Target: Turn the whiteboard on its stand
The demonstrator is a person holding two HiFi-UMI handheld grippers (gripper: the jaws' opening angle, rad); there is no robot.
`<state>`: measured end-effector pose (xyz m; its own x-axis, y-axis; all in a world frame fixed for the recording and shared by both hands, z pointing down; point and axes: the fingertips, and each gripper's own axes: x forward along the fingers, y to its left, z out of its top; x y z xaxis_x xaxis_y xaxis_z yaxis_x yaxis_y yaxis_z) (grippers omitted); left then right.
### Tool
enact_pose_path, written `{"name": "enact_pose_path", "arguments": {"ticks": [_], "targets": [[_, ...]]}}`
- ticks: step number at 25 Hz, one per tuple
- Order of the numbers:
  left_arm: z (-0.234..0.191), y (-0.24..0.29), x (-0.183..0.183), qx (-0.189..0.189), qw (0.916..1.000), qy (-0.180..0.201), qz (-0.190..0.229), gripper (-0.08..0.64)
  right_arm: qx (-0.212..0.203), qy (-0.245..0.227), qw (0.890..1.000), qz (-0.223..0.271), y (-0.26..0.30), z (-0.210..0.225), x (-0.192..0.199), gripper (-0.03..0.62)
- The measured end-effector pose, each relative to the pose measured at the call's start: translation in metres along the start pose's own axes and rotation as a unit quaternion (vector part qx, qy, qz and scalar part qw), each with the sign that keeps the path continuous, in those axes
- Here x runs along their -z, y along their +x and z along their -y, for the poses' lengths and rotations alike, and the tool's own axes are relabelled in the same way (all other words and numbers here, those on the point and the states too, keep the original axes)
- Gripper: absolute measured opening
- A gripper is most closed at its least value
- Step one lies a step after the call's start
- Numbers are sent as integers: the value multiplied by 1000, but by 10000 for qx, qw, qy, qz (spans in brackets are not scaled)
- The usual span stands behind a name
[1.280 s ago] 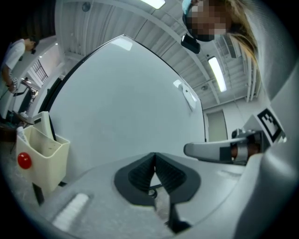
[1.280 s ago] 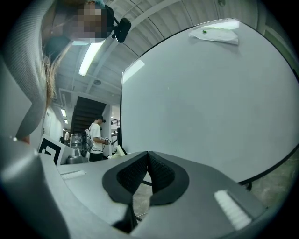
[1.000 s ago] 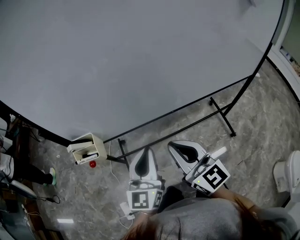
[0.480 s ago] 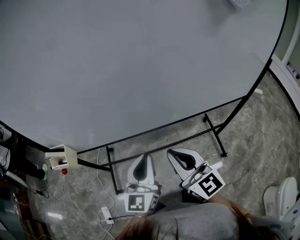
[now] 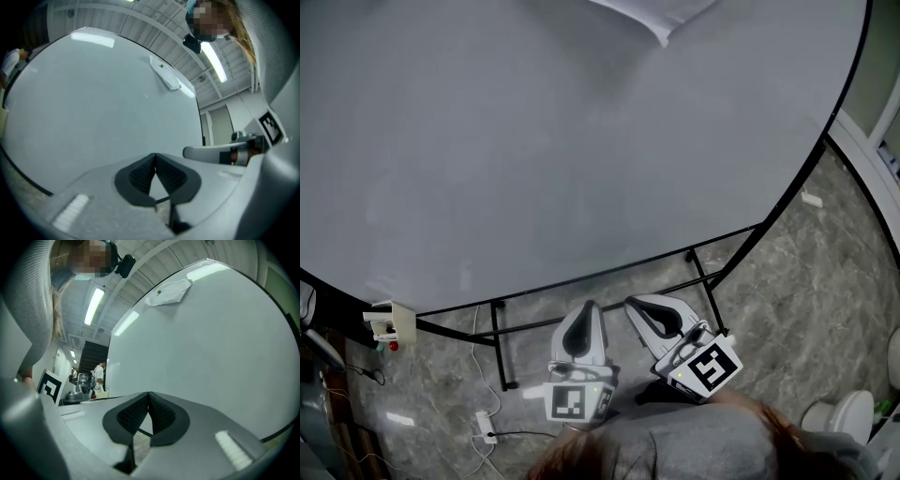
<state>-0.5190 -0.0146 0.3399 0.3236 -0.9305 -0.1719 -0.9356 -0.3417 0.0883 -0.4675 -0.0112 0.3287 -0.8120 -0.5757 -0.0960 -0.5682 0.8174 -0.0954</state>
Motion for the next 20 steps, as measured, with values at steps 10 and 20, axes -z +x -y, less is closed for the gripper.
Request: {"name": "enact_pose_path", "arguments": {"ticks": [10,20], "targets": [[42,29,13,-265,9996,9,23,-5,-174,27,9998,-4,-35,49,-7,-6],[59,18,12,-122,9999,39,-38,-5,-33,-15,10000,-19,-55,47,0,-6]]}}
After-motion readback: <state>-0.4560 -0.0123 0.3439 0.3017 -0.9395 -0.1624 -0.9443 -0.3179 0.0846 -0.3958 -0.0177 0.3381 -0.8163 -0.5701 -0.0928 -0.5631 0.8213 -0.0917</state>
